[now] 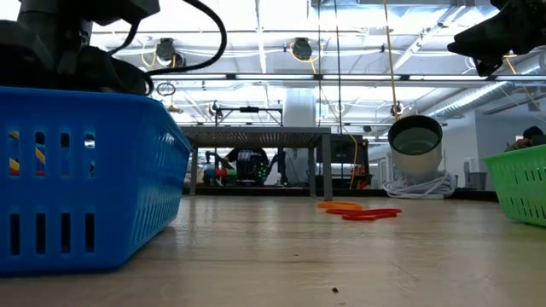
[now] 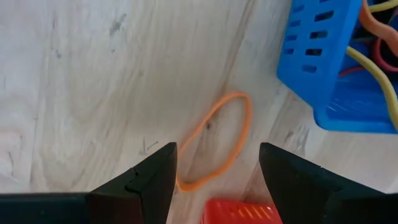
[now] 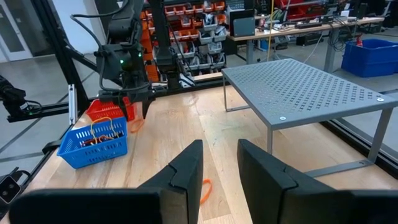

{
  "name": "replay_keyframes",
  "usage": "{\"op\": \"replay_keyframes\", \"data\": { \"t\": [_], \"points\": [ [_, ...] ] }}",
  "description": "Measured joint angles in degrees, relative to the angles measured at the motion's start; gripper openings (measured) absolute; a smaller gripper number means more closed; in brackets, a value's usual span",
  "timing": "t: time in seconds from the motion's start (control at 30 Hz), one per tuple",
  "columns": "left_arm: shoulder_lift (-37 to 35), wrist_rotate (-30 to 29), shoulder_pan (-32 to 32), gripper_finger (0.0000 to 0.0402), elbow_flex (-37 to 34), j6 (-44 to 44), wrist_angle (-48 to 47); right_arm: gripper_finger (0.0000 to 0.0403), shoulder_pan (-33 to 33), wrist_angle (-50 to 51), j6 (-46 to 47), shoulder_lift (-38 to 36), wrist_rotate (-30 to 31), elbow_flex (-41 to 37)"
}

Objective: Pick & Place Office Desk Supplies
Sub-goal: Put the orange rubber band into the blue bin

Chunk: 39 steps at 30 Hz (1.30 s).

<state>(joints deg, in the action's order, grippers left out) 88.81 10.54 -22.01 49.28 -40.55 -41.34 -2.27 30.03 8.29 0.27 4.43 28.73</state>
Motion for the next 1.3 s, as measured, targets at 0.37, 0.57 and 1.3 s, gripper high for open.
{"op": "replay_keyframes", "data": {
  "t": [0.37, 0.57, 1.3],
  "points": [
    [4.1, -0.8, 0.1, 0.0239, 0.0, -2.8, 1.5, 0.0089, 0.0, 0.0, 0.0, 0.0, 0.0, 0.0],
    [5.2, -4.7, -1.1, 0.0224, 0.2, -7.8, 2.0, 0.0089, 0.0, 0.0, 0.0, 0.0, 0.0, 0.0],
    [4.1, -3.9, -0.9, 0.0002, 0.0, -11.0, 1.1, 0.0089, 0.0, 0.0, 0.0, 0.0, 0.0, 0.0]
  ]
}}
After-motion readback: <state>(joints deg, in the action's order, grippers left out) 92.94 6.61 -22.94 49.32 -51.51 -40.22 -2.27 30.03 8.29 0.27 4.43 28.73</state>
